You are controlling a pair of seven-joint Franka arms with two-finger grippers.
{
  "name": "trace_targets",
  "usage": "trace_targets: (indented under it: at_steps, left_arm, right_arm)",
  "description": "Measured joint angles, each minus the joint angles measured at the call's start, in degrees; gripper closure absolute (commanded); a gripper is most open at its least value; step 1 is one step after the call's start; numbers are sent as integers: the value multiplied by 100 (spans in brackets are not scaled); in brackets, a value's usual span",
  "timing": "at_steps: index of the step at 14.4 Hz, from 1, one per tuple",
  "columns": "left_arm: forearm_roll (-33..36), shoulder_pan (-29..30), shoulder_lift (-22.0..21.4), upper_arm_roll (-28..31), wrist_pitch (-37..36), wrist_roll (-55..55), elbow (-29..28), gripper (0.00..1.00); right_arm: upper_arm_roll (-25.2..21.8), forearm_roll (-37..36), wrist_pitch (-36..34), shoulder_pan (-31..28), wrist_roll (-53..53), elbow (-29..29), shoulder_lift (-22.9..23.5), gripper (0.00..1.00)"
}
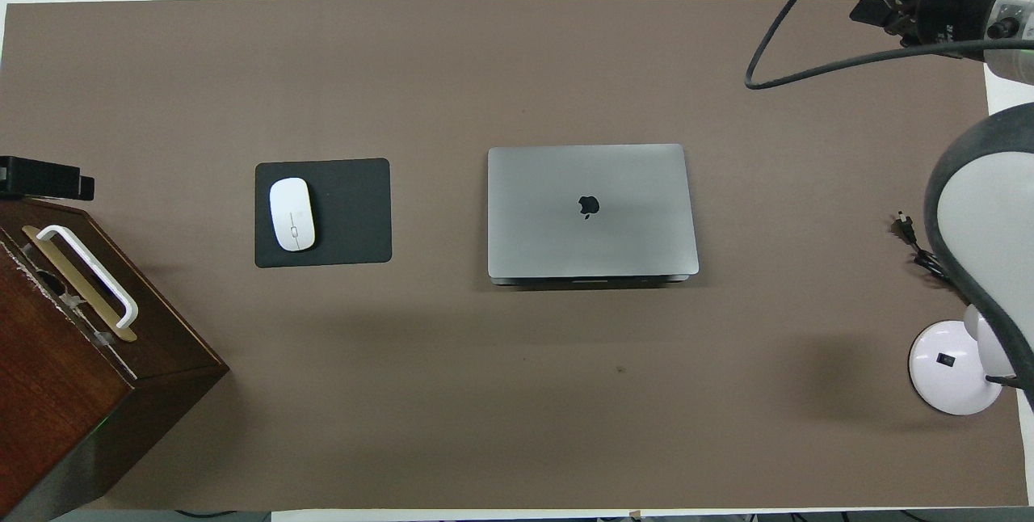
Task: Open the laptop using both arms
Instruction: 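Move the right gripper toward the laptop while the left gripper advances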
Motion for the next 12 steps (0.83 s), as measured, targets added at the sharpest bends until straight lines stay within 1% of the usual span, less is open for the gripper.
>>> trace_targets:
  at_steps: [3, 4, 5, 6, 7, 8, 10, 12]
  left_arm:
    - [0, -8, 3, -38, 152, 0, -1, 0]
    - [0, -9, 4, -49, 162, 0, -2, 3]
    - [0, -9, 4, -56, 176, -14, -4, 28]
    - [0, -9, 4, -62, 189, -69, -9, 58]
    - [0, -9, 4, -64, 198, -149, -12, 83]
    - [0, -9, 4, -65, 200, -207, -15, 98]
    - [0, -10, 4, -66, 200, -259, -30, 100]
    - [0, -10, 4, -67, 202, -268, -40, 100]
  right_arm:
    - [14, 1095, 624, 85, 392, -160, 17, 0]
    - [56, 1351, 889, 134, 479, -285, 26, 0]
    - [143, 1616, 1214, 171, 524, -442, 40, 0]
    - [221, 1866, 1558, 238, 533, -617, 60, 0]
    - [266, 2065, 1834, 330, 534, -794, 71, 0]
    - [288, 2194, 2002, 411, 539, -956, 67, 0]
    - [340, 2450, 2138, 457, 541, -1263, -14, 0]
    - [434, 2903, 2296, 455, 510, -1668, -225, 0]
